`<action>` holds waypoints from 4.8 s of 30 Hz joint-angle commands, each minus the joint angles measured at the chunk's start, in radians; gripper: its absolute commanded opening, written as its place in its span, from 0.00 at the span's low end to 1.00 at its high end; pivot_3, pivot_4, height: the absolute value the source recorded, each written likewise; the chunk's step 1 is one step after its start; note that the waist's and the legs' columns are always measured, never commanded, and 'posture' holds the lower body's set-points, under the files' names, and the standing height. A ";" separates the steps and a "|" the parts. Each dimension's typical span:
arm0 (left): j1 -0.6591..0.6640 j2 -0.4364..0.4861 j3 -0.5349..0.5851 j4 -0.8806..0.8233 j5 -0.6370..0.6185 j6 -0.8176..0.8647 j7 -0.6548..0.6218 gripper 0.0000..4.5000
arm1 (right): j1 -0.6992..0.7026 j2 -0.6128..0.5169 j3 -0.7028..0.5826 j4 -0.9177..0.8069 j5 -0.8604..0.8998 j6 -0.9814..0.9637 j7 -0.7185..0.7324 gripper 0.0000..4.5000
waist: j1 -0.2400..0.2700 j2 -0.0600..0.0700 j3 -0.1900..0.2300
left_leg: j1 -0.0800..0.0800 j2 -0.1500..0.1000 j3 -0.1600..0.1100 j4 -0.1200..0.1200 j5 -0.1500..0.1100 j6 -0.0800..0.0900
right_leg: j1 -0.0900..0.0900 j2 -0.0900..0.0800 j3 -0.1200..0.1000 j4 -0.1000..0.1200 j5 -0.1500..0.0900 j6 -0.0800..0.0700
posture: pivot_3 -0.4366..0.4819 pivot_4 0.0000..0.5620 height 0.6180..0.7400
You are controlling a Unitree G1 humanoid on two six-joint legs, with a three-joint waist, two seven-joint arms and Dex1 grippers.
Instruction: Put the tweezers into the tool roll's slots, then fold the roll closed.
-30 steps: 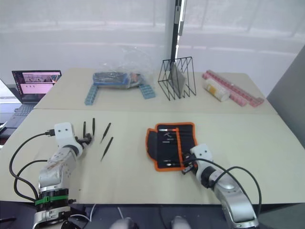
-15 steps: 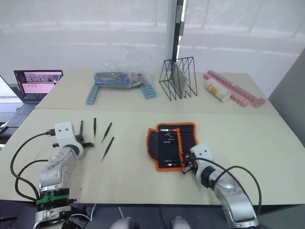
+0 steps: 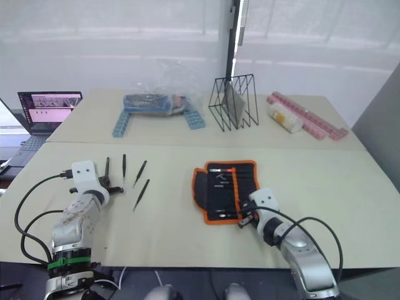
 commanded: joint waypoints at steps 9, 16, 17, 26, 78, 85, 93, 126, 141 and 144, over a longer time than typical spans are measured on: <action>0.093 0.178 -0.094 -0.145 0.037 -0.061 -0.139 0.00 | 0.018 0.006 0.019 -0.036 -0.005 0.027 -0.005 0.00 | -0.012 -0.002 0.001 | -0.007 0.001 -0.001 -0.002 0.000 0.000 | -0.009 -0.002 0.000 -0.001 0.000 0.000 | 0.48 0.27 0.87; 0.109 0.245 -0.114 -0.215 0.028 -0.122 -0.227 0.00 | 0.022 0.011 0.023 -0.048 -0.004 0.040 -0.017 0.00 | -0.012 -0.002 0.002 | -0.015 0.001 0.000 -0.002 0.001 -0.002 | -0.017 -0.009 -0.002 0.000 0.001 -0.001 | 0.48 0.27 0.87; 0.110 0.256 -0.121 -0.225 0.028 -0.132 -0.243 0.00 | 0.023 0.013 0.025 -0.049 -0.004 0.041 -0.019 0.00 | -0.013 -0.002 0.002 | -0.015 0.001 0.000 -0.002 0.001 -0.001 | -0.017 -0.009 -0.003 0.000 0.001 -0.001 | 0.48 0.27 0.87; 0.103 0.318 -0.186 -0.231 0.030 -0.262 -0.395 0.00 | 0.057 0.024 0.028 -0.076 -0.005 0.042 -0.039 0.00 | -0.013 -0.001 0.002 | -0.016 0.000 0.000 -0.002 0.001 -0.001 | -0.017 -0.004 -0.005 0.000 0.001 -0.001 | 0.48 0.27 0.87; -0.537 0.221 -0.851 0.312 0.415 -0.708 -1.090 0.00 | 0.080 0.062 0.091 -0.159 -0.039 0.110 -0.105 0.00 | -0.021 -0.002 0.002 | -0.016 0.001 0.003 0.003 0.000 0.000 | -0.018 0.012 0.007 0.001 0.000 -0.001 | 0.48 0.27 0.87; -0.535 0.179 -0.875 0.320 0.469 -0.700 -1.050 0.00 | 0.090 0.064 0.094 -0.162 -0.036 0.111 -0.110 0.00 | -0.017 -0.002 0.002 | -0.016 0.001 0.003 0.004 0.000 0.000 | -0.018 0.012 0.007 0.001 0.000 0.000 | 0.48 0.27 0.87; -0.569 0.132 -0.898 0.370 0.511 -0.708 -1.043 0.00 | 0.099 0.063 0.093 -0.165 -0.034 0.115 -0.108 0.00 | -0.013 -0.002 0.002 | -0.016 0.000 0.003 0.004 0.000 0.000 | -0.017 0.012 0.007 0.001 0.000 0.000 | 0.48 0.27 0.87; -0.637 -0.106 -0.934 0.609 0.522 -0.772 -1.030 0.00 | 0.155 0.071 0.100 -0.195 -0.039 0.122 -0.135 0.00 | -0.009 -0.003 0.001 | -0.017 0.000 0.002 0.007 0.000 0.001 | -0.016 0.012 0.008 0.002 0.001 0.000 | 0.48 0.27 0.87; -0.651 -0.064 -0.849 0.609 0.454 -0.712 -1.069 0.67 | 0.167 0.067 0.099 -0.203 -0.041 0.123 -0.141 0.00 | -0.011 -0.003 0.001 | -0.017 0.000 0.002 0.008 0.000 0.001 | -0.016 0.013 0.008 0.002 0.000 0.000 | 0.48 0.27 0.87; -0.637 -0.002 -0.804 0.520 0.390 -0.648 -1.146 0.87 | 0.159 0.065 0.100 -0.192 -0.042 0.122 -0.138 0.00 | -0.016 -0.002 0.001 | -0.017 0.001 0.002 0.008 0.000 0.001 | -0.016 0.014 0.009 0.002 0.001 0.000 | 0.48 0.27 0.87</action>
